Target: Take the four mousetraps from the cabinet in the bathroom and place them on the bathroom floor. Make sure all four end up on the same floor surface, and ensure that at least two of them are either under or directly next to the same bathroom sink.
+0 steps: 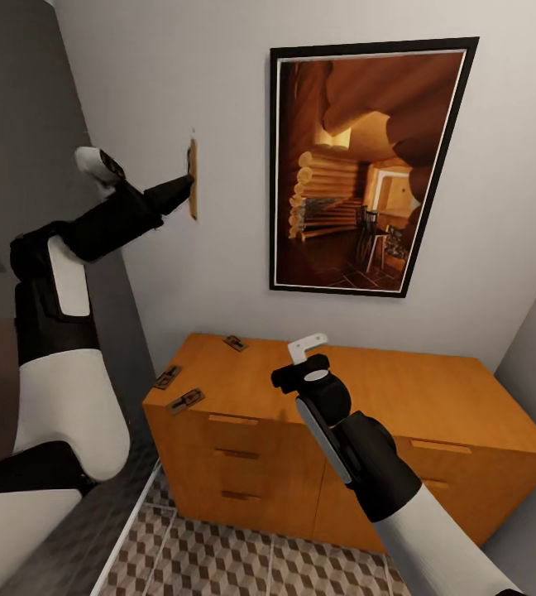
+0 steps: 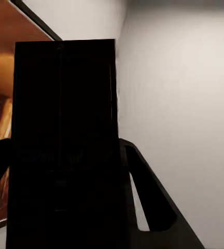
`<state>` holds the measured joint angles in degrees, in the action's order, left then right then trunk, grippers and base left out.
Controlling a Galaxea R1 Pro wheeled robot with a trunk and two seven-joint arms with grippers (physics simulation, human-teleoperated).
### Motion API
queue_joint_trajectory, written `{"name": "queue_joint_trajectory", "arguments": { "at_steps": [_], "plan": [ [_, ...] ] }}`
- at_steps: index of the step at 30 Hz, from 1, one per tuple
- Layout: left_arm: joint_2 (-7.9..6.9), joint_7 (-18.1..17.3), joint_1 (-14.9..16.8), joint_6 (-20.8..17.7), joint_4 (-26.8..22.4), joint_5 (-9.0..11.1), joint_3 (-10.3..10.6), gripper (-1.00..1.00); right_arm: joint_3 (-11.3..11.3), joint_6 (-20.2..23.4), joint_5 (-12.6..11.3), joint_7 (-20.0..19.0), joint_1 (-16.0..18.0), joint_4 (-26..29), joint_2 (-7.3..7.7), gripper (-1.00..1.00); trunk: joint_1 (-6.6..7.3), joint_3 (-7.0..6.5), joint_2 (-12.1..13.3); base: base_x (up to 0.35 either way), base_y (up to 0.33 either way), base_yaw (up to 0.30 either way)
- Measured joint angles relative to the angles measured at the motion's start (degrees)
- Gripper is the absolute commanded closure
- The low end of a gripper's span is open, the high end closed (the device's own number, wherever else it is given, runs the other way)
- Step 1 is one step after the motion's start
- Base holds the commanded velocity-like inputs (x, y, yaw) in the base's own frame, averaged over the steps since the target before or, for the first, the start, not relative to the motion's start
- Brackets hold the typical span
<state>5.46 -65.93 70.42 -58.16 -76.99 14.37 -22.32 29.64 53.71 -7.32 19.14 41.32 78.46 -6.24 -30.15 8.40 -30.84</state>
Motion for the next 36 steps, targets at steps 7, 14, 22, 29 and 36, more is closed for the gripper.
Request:
{"name": "queue_joint_trajectory", "arguments": {
  "at_steps": [7, 14, 22, 29, 36],
  "plan": [
    [0.44, 7.3, 8.4, 0.0, 7.6, 0.1, 0.2, 1.0, 0.1, 0.0, 0.0, 0.0, 0.0, 0.0, -0.01, -1.0, 0.0, 0.0, 0.0, 0.0, 0.0, 0.0],
    [0.46, 8.1, 10.6, 0.0, 10.0, 0.1, 0.2, 1.0, 2.1, 0.0, 0.0, 0.0, 0.0, 0.2, -0.01, -1.0, 0.0, 0.0, 0.0, 0.0, 0.0, 0.0],
    [0.46, 8.1, 10.8, 0.0, 10.5, 0.1, 0.3, 1.0, 3.2, 1.9, 0.0, 0.1, 0.0, 3.4, -0.08, -1.0, 0.03, 0.0, 0.0, 0.136, 0.0, 0.0],
    [0.48, 8.2, 10.6, 0.0, 10.9, 0.2, 4.1, 1.0, 3.2, 3.7, -0.1, 0.0, 0.0, 4.0, -0.05, -1.0, 0.03, 0.0, 0.0, 0.323, 0.0, 0.0],
    [0.54, 8.2, 10.5, 0.0, 10.9, 0.1, 4.8, 1.0, 3.3, 4.1, -0.4, -0.1, 0.0, 4.6, -0.94, -1.0, 0.0, 0.0, 0.0, 0.115, 0.0, 0.0]
  ]
}}
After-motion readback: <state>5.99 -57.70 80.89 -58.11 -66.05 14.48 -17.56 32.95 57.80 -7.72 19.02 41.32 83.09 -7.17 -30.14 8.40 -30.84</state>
